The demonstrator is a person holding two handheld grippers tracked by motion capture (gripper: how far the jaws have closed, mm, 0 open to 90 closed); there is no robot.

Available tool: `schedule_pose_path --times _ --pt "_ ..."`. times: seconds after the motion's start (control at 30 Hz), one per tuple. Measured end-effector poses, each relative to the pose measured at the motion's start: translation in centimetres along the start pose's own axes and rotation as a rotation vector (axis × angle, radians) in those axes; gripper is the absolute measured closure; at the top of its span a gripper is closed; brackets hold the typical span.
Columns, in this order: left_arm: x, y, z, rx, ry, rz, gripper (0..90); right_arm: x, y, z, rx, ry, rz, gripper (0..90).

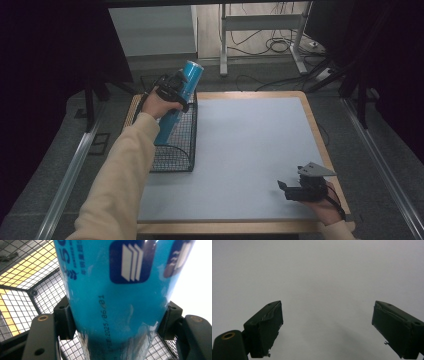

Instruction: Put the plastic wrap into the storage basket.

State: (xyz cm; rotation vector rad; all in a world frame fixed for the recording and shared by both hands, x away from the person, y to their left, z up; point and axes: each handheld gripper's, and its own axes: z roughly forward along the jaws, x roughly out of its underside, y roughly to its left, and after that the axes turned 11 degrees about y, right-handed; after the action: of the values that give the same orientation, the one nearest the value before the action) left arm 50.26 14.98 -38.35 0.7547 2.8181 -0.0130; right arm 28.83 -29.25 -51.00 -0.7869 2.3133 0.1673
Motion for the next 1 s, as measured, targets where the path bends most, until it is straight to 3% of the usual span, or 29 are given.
schedule_pose_path --times 1.0 --pt "-1.7 0.7 4.9 -0.046 0.089 -0.022 31.9 0.1 -0.1 0.0 0.008 -0.001 -0.001 10.3"
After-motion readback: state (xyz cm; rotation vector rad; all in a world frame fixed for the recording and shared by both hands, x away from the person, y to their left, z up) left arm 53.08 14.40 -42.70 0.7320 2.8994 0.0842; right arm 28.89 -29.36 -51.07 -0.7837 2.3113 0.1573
